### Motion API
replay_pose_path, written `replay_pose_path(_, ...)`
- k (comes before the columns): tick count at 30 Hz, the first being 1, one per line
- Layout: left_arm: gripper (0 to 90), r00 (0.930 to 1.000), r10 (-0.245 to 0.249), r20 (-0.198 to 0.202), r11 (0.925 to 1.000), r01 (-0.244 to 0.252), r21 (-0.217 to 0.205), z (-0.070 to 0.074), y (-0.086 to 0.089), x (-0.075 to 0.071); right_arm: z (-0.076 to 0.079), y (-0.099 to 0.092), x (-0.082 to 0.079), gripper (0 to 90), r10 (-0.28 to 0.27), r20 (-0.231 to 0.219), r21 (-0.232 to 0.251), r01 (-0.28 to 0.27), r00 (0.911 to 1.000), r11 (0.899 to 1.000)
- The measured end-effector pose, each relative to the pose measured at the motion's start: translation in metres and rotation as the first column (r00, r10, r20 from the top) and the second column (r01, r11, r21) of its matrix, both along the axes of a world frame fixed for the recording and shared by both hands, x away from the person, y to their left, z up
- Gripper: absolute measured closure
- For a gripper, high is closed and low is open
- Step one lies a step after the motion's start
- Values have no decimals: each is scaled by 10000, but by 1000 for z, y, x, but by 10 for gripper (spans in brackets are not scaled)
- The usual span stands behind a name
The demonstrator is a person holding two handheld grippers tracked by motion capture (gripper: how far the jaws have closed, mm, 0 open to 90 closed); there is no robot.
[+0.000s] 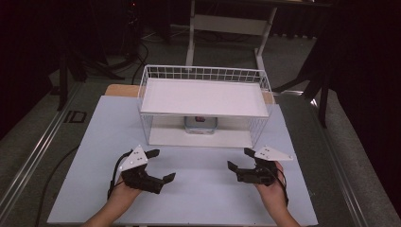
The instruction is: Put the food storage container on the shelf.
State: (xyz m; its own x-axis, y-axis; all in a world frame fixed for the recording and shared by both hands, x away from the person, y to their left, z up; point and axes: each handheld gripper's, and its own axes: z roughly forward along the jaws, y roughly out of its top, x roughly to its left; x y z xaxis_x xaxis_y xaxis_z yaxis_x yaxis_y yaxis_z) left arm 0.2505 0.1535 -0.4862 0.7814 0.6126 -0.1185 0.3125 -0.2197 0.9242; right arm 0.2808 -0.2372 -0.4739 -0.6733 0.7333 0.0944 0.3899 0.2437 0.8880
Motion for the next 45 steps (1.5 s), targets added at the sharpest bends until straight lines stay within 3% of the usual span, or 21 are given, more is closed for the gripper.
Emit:
replay_pose_path(8, 4, 9997, 185, -130, 9998, -184, 65, -3, 8, -6, 1, -13, -12, 142, -89, -130, 354, 94, 9999, 9993)
replay_pose_path(17, 4, 9992, 366, -140, 9991, -368, -189, -1, 16, -17, -2, -25, -30, 142, -79, -54, 565, 82, 10000, 9984)
replay_pose_path(25, 4, 9978, 607, -264, 9967, -620, -517, -8, 26, -23, 0, -35, -38, 142, -28, -14, 630, 29, 10000, 9980)
replay_pose_path(28, 4, 9971, 715, -260, 9944, -733, -764, -10, 30, -24, -5, -40, -38, 142, -22, 18, 632, 21, 10000, 9980)
replay_pose_path(34, 4, 9971, 760, -86, 9946, -764, -697, -12, 33, -24, -16, -47, -33, 142, 149, 304, 263, -158, 9994, 9995)
replay_pose_path(37, 4, 9963, 813, -264, 9933, -832, -801, -16, 33, -23, -21, -50, -30, 142, 425, 565, 258, -441, 9975, 9987)
replay_pose_path(43, 4, 9964, 850, -53, 9950, -852, -525, -17, 32, -23, -32, -50, -22, 141, 653, 758, -163, -642, 9950, 9978)
replay_pose_path(45, 4, 9959, 906, 58, 9952, -903, -369, -17, 30, -24, -32, -50, -21, 141, 652, 845, -28, -652, 9943, 9979)
